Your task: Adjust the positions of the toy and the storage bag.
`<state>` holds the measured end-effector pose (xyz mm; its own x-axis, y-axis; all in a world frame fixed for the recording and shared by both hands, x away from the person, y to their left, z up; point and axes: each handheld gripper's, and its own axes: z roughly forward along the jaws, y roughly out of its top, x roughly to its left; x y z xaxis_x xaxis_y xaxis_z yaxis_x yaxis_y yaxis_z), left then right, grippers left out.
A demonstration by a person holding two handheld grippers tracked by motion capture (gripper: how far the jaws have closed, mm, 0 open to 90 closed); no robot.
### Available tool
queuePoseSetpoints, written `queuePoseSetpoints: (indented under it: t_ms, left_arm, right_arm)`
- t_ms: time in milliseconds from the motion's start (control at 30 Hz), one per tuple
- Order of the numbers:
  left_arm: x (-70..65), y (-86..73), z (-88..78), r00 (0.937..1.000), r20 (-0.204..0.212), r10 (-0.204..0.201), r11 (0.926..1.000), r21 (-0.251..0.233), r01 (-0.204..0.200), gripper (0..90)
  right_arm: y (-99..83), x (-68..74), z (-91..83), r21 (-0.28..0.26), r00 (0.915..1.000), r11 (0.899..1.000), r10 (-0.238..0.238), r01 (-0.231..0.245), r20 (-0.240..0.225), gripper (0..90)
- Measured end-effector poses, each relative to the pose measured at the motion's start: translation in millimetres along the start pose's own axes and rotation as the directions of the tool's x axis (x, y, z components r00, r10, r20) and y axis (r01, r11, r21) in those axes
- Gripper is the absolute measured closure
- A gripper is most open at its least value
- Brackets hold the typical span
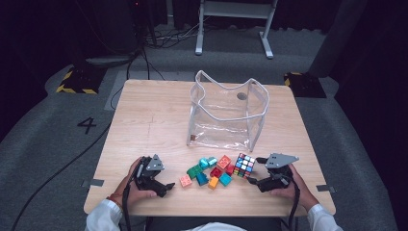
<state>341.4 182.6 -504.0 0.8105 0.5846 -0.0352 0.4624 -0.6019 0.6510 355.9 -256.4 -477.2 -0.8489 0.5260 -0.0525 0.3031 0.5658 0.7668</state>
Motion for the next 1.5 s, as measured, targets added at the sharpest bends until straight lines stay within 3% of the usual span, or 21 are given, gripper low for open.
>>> queuePoseSetpoints:
  t_ms: [167, 367, 467, 567, 867, 1033, 1300, 1500]
  left_arm:
    - [-4.4, 9.0, 7.9, 0.9999, 0.006, 0.01, 0.9999, -0.003, -0.01, 0.3]
    - [-7.0, 19.7, 16.8, 0.9996, 0.017, 0.023, 0.9997, 0.004, -0.023, 0.4]
    - [-8.5, 25.3, 21.1, 0.9995, 0.017, 0.027, 0.9996, 0.005, -0.027, 0.4]
    - [-9.9, 27.8, 23.4, 0.9994, 0.02, 0.026, 0.9996, 0.005, -0.026, 0.4]
    - [-12.4, 34.2, 29.2, 0.9993, 0.024, 0.028, 0.9996, 0.002, -0.029, 0.4]
    - [-12.2, 34.5, 29.3, 0.999, 0.027, 0.034, 0.9994, 0.003, -0.034, 0.4]
    - [-8.0, 28.8, 24.2, 0.9984, 0.033, 0.047, 0.9989, -0.004, -0.047, 1.5]
    - [6.4, 17.3, 13.7, 0.9993, 0.02, 0.031, 0.9995, -0.001, -0.031, 1.4]
  right_arm:
    - [4.2, -1.6, 8.8, -0.002, 1.0, 1.0, -0.003, 0.003, 0.003, 15.7]
    - [10.2, -2.7, 25.9, 0.033, 0.9998, 0.999, -0.013, 0.013, -0.015, 17.5]
    - [10.9, -5.8, 28.0, 0.036, 0.9983, 0.998, -0.055, 0.056, -0.017, 26.6]
    - [10.8, -6.9, 27.3, 0.023, 0.9983, 0.998, -0.051, 0.052, -0.027, 31.3]
    - [0.1, -19.9, 13.7, 0.025, 0.9999, 1.0, -0.01, 0.01, -0.003, 33.2]
    - [-13.9, -32.7, -1.3, 0.023, 0.9985, 0.999, 0.034, -0.035, 0.044, 33.3]
    - [-38.2, -58.5, -30.3, 0.035, 0.9848, 0.994, 0.099, -0.105, 0.143, 33.1]
    - [-43.2, -61.4, -39.8, 0.027, 0.9788, 0.992, 0.117, -0.123, 0.168, 27.6]
